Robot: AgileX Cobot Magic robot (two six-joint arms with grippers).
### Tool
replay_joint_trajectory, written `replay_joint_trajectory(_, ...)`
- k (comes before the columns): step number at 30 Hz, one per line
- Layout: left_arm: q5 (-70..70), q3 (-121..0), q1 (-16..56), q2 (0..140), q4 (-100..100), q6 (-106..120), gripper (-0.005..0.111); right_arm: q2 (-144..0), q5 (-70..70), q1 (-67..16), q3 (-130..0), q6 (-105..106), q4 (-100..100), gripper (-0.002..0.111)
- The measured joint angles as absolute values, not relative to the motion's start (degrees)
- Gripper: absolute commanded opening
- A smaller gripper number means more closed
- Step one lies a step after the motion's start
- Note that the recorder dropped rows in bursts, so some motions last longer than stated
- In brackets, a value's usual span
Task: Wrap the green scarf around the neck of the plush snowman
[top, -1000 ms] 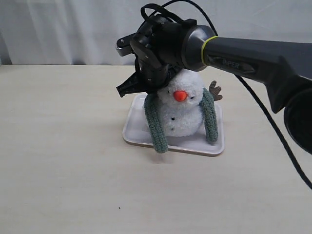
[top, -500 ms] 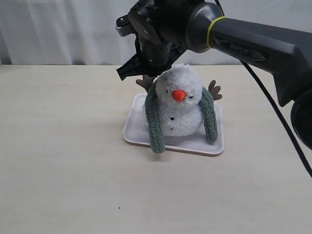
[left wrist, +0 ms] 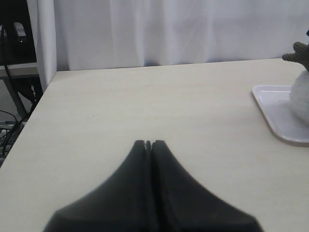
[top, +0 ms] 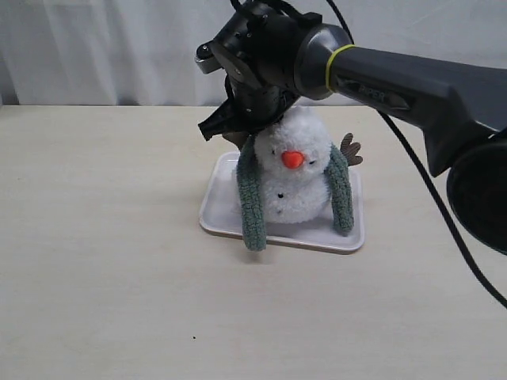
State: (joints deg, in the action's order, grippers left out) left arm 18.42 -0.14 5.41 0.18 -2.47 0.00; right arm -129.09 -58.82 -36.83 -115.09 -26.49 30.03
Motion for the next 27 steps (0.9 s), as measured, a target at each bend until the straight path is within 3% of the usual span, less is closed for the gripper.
replay_joint_trajectory(13,18.4,-0.1,5.4,0.2,-2.5,0.0,0.0,-129.9,-58.8,-36.8,-115.1,-26.0,29.3,0.004)
replay_joint_trajectory(27,18.4,-0.1,5.4,0.2,-2.5,0.0,0.0,-116.2,-63.3,-37.4,-114.3,-20.1,23.5,0.004)
